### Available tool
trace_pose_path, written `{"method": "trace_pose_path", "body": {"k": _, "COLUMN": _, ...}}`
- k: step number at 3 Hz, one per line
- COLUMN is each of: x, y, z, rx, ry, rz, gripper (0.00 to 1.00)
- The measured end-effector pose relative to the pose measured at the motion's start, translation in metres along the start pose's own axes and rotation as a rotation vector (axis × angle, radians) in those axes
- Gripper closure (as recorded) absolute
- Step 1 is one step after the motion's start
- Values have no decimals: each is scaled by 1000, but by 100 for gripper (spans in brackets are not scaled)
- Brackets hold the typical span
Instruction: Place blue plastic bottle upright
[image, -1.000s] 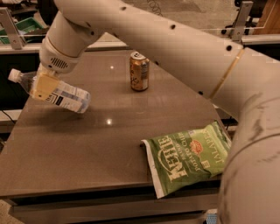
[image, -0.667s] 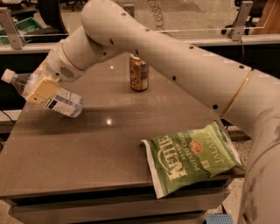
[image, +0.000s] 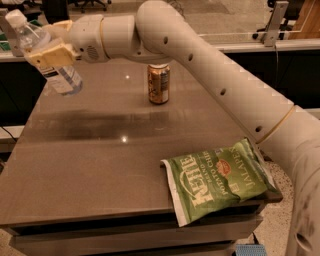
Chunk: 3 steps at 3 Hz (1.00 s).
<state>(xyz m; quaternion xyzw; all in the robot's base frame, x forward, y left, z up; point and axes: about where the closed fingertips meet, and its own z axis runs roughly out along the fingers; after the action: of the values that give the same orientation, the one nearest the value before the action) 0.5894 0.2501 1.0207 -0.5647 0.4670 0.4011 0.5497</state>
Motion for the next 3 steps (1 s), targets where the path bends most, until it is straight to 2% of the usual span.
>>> {"method": "trace_pose_path", "body": {"k": 1, "x": -21, "y": -17, "z": -18, "rx": 46, "ry": -52, "rz": -18, "gripper": 100}}
{"method": "trace_pose_path", "body": {"k": 2, "x": -17, "y": -7, "z": -24, "rx": 44, "ry": -41, "rz": 19, "gripper": 100}}
{"method": "trace_pose_path", "body": {"k": 3, "x": 2, "y": 15, "z": -22, "rx": 29, "ry": -36, "rz": 94, "gripper": 100}}
